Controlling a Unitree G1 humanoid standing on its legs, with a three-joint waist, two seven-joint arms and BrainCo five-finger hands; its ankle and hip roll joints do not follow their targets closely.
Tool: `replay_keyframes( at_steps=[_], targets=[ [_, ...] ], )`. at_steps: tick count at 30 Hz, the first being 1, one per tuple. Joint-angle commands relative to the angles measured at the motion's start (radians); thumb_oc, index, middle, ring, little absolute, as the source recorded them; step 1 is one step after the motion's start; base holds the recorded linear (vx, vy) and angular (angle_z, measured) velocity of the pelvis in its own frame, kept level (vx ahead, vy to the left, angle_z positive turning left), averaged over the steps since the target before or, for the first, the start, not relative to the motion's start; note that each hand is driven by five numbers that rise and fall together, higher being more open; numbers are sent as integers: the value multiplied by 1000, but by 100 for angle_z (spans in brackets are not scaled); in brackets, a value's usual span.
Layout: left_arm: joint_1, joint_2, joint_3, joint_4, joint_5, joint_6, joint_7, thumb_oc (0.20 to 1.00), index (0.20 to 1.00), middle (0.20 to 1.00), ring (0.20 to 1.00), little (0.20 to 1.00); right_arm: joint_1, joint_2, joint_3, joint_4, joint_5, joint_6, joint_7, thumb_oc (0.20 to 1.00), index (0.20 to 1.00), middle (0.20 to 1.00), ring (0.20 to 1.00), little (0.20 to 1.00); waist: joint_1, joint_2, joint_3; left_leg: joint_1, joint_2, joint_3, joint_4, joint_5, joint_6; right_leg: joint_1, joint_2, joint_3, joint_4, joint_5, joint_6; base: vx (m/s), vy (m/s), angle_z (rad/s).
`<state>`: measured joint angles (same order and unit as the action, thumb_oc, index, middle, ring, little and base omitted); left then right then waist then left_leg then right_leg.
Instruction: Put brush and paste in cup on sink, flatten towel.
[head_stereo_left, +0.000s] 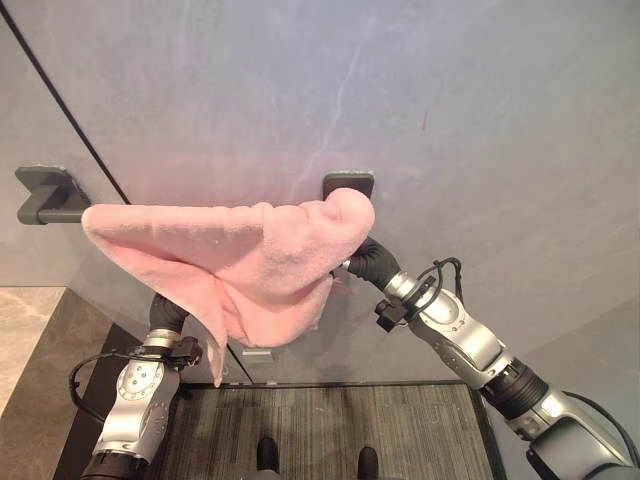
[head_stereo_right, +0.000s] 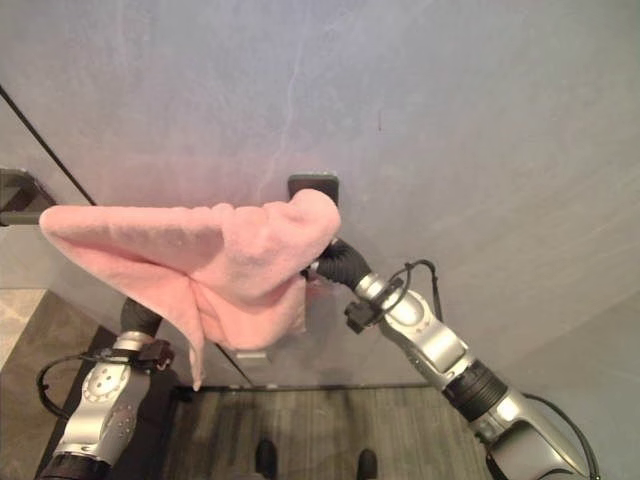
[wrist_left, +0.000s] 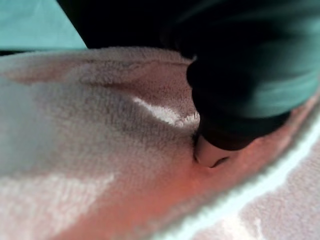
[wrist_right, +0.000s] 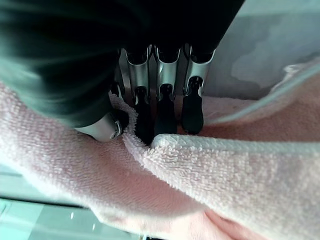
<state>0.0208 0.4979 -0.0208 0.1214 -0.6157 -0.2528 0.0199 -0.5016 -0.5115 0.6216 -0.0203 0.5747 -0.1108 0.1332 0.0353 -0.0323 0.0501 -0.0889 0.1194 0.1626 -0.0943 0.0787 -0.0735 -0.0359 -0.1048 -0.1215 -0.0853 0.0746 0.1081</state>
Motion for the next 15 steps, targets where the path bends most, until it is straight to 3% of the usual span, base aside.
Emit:
replay_keyframes(
  at_steps=[1,8,15],
  targets=[
    [-60,89,42,-39,-39,-71,20,200,200,200,200,200,-239,108,-45,17,-10,-38,-35,200,200,200,200,200,67,-112,12,50,-38,-33,7,-39,2,8,-201,35,35,93,142,-7,14,18],
    [-45,109,82,-51,-38,-65,22,200,200,200,200,200,-271,86,-18,-88,-64,-24,-2,200,200,200,200,200,77,-136,20,37,-46,-41,7,-40,6,0,-204,27,48,104,143,-8,13,7],
    [-42,105,61,-13,-3,-46,34,200,200,200,200,200,-210,113,-61,-32,-130,-23,-56,200,200,200,200,200,66,-137,15,41,-49,-29,7,-45,9,-7,-207,32,54,107,144,-7,9,0]
  ],
)
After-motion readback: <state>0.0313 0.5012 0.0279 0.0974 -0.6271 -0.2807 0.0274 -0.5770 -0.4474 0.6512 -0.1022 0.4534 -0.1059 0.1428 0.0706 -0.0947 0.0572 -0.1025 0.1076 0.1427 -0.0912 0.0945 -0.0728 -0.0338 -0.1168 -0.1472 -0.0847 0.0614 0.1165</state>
